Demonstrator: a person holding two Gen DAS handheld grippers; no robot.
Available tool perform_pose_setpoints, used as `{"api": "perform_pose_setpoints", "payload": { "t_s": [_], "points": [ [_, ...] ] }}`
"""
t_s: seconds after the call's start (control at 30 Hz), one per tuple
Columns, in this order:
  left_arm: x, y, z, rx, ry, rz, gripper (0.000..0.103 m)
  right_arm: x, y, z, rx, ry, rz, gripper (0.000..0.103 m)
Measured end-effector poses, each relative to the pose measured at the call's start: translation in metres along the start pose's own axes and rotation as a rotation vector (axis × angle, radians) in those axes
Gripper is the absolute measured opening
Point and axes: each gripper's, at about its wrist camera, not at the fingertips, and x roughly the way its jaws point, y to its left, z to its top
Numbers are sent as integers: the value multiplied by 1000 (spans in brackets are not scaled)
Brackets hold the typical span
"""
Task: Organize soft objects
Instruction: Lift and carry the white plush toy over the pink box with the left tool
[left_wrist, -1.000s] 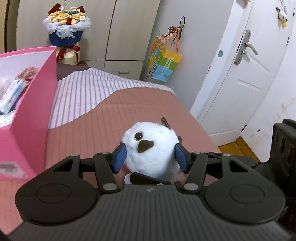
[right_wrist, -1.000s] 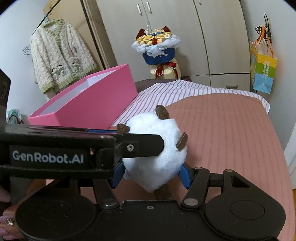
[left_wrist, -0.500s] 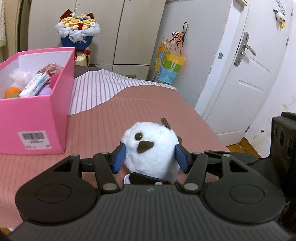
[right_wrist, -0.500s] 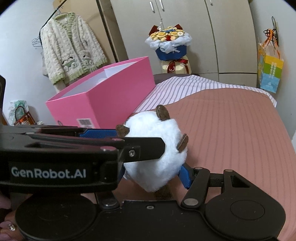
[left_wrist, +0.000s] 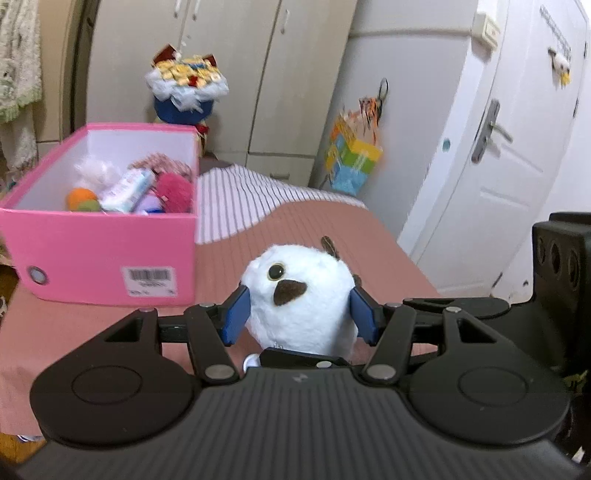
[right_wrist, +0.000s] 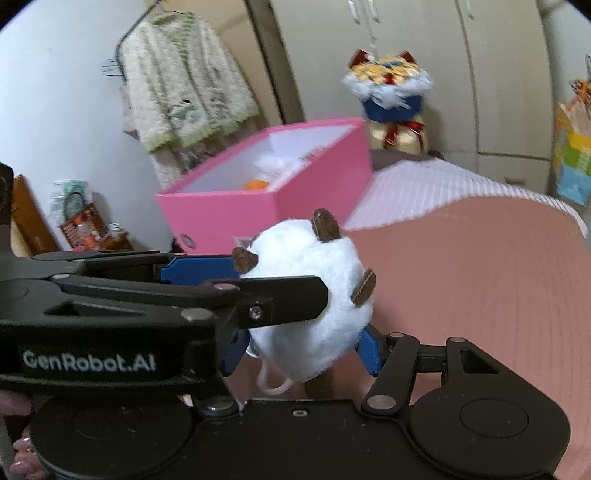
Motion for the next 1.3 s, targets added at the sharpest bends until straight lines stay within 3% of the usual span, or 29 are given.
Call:
{"api": "perform_pose_setpoints", "payload": {
  "t_s": [0.37, 0.83, 1.03, 1.3],
  "points": [
    [-47, 26, 23, 31, -151, 77, 57, 0, 47, 41, -101, -66, 89, 67],
    [-52, 75, 79, 39, -290, 147, 58, 31, 71, 104, -204, -152, 198, 70],
    [-36, 100, 105, 15, -302, 178, 58, 55, 77, 135, -286, -129, 243, 72],
    [-5, 140, 133, -53, -236, 164, 58, 96, 64, 177, -384, -121, 199, 61]
  ]
}}
